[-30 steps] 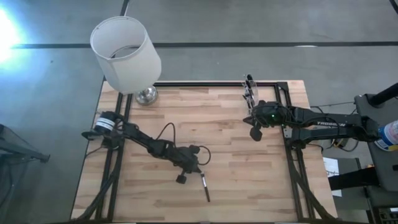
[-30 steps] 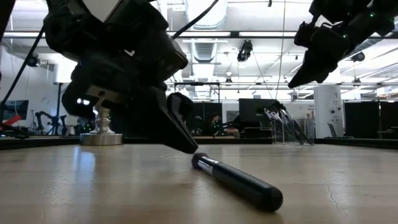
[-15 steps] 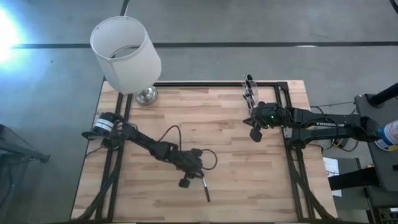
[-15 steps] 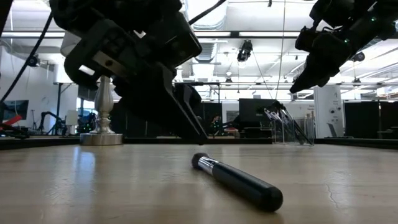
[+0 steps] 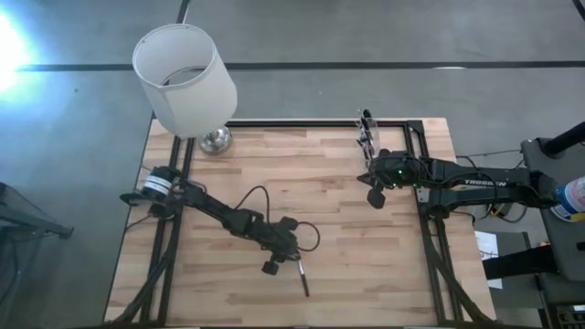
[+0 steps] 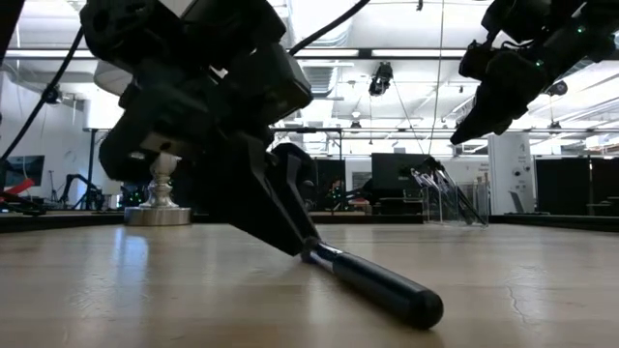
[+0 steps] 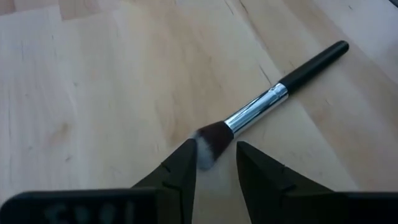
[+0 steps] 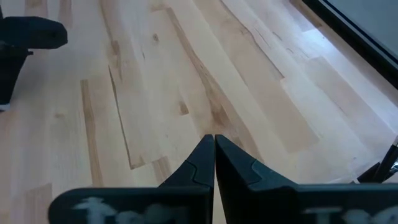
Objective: Put items in baskets/containers
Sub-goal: Put the powder brush into the transparent organizer
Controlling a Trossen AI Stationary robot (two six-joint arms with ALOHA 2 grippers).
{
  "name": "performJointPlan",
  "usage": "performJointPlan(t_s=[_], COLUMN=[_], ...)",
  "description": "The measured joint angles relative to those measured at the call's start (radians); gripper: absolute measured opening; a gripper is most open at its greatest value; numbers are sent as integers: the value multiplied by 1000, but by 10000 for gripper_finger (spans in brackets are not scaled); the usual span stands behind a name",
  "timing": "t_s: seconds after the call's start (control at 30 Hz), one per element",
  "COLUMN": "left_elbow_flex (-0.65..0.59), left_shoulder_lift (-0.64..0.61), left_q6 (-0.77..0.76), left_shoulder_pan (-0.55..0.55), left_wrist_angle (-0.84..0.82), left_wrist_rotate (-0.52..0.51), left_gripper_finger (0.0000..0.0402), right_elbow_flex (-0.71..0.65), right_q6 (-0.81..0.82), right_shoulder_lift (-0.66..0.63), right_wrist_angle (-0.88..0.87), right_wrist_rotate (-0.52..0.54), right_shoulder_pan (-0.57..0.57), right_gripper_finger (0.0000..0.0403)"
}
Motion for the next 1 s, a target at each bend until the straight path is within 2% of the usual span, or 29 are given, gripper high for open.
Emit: performJointPlan(t_s=[0.27,0.37,0.47,0.57,0.7,0.77,0.9,1.0], left_elbow_flex=[0,0,2,2,-4,-5,-4,-4], left_shoulder_lift=[41,56,70,76,44,15,-46,-79], left_q6=[46,53,53,55,67,79,86,86], left_shoulder_pan=[0,1,0,0,0,5,4,3], left_wrist_angle=[67,92,117,131,106,88,59,57], left_wrist_rotate=[3,8,12,6,-72,-145,-318,-384], left_gripper_finger=[97,64,16,4,1,1,0,0], right_elbow_flex=[0,0,0,0,-13,-35,-128,-218], right_q6=[-2,-4,-9,-9,-14,-10,40,115], right_shoulder_lift=[0,0,0,0,0,0,0,1], right_wrist_angle=[8,16,19,20,48,102,299,492], right_wrist_rotate=[0,0,0,0,2,2,1,2], right_shoulder_pan=[0,0,0,0,16,37,102,150], right_gripper_finger=[8,9,9,8,8,8,9,9])
